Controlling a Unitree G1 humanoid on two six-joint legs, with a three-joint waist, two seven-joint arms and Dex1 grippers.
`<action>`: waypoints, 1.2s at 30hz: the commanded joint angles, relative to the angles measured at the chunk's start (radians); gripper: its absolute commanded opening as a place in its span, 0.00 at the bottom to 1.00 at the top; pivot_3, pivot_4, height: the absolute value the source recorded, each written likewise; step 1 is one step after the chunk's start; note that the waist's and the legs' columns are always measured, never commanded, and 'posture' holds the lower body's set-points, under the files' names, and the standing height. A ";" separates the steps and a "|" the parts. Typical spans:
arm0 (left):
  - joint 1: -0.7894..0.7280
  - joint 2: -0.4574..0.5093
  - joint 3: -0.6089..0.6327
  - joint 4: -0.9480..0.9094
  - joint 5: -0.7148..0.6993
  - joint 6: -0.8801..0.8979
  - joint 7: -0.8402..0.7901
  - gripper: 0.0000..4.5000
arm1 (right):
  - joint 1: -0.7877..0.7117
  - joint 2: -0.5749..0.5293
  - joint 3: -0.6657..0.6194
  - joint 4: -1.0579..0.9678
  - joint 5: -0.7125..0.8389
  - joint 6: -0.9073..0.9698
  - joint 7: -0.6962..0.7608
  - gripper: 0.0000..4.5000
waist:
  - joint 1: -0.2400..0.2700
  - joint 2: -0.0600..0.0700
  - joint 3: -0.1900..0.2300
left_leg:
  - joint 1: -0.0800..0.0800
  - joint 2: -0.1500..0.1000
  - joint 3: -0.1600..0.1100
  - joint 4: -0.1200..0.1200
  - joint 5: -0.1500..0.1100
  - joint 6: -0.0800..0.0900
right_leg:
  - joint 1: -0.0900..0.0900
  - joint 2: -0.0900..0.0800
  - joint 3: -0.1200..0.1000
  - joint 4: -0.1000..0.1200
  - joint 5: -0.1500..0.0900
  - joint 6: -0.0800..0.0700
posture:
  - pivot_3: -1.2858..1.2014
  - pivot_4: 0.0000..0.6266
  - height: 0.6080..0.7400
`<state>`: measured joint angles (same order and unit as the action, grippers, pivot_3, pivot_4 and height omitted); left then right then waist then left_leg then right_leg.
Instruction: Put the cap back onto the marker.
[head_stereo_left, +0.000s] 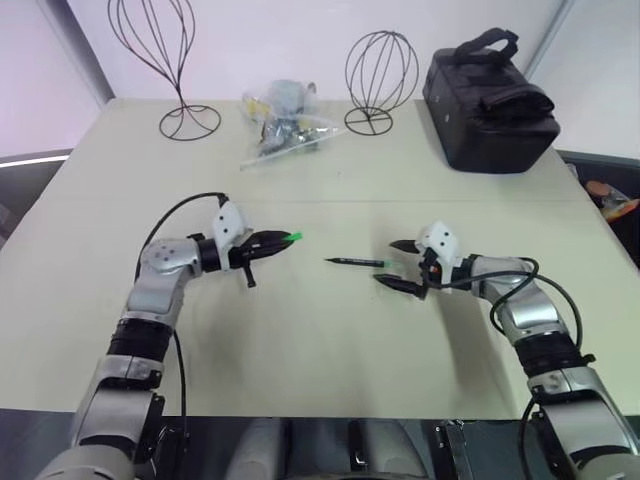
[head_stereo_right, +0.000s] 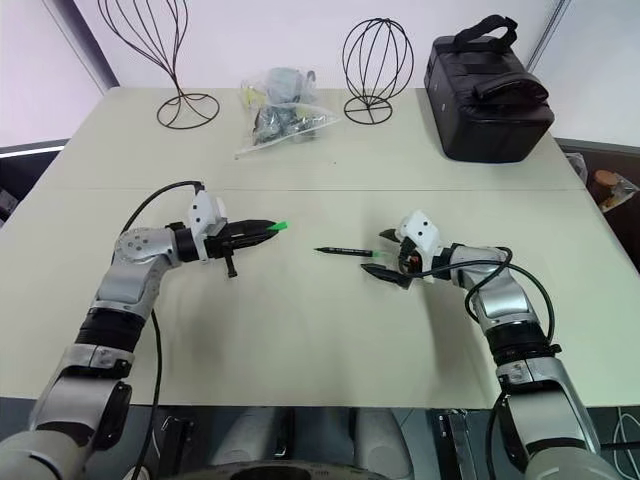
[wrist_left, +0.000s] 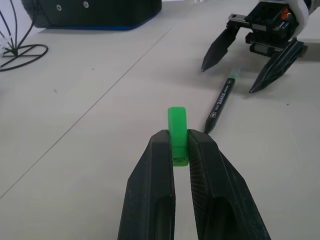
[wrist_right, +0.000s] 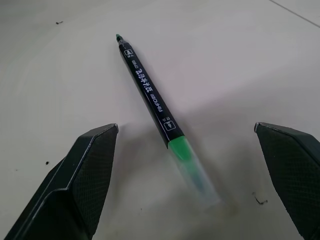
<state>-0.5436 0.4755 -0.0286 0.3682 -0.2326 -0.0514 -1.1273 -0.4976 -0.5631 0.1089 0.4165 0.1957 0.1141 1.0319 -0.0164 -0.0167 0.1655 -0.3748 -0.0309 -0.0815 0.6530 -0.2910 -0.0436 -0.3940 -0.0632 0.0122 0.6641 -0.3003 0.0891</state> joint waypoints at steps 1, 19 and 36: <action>-0.003 0.032 0.030 -0.044 -0.032 0.004 -0.011 0.01 | -0.035 0.013 -0.002 0.033 -0.013 -0.042 0.019 1.00 | 0.000 0.000 0.000 | 0.000 0.000 0.000 0.000 0.000 0.000 | 0.000 0.000 0.000 0.000 0.000 0.000 | 0.52 0.24 1.00; -0.020 0.084 0.025 -0.056 -0.065 0.027 -0.083 0.00 | -0.054 0.037 -0.002 0.148 -0.048 -0.109 0.040 0.00 | -0.001 0.000 0.000 | 0.000 0.000 0.000 0.000 0.000 0.000 | 0.000 0.000 0.000 0.000 0.000 0.000 | 0.52 0.24 1.00; -0.110 0.012 -0.034 0.112 -0.034 -0.107 -0.222 0.00 | 0.298 -0.184 -0.074 -0.506 -0.022 0.017 0.023 0.00 | 0.006 0.001 0.001 | -0.001 -0.002 0.000 0.000 0.000 0.000 | 0.001 -0.002 0.000 -0.001 0.000 0.000 | 0.52 0.24 1.00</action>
<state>-0.6310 0.4926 -0.0560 0.4655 -0.2689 -0.1213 -1.3285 -0.2030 -0.7212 0.0691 0.0017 0.1542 0.1082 1.0486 -0.0106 -0.0156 0.1661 -0.3754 -0.0334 -0.0814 0.6532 -0.2910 -0.0437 -0.3934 -0.0647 0.0119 0.6632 -0.3002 0.0895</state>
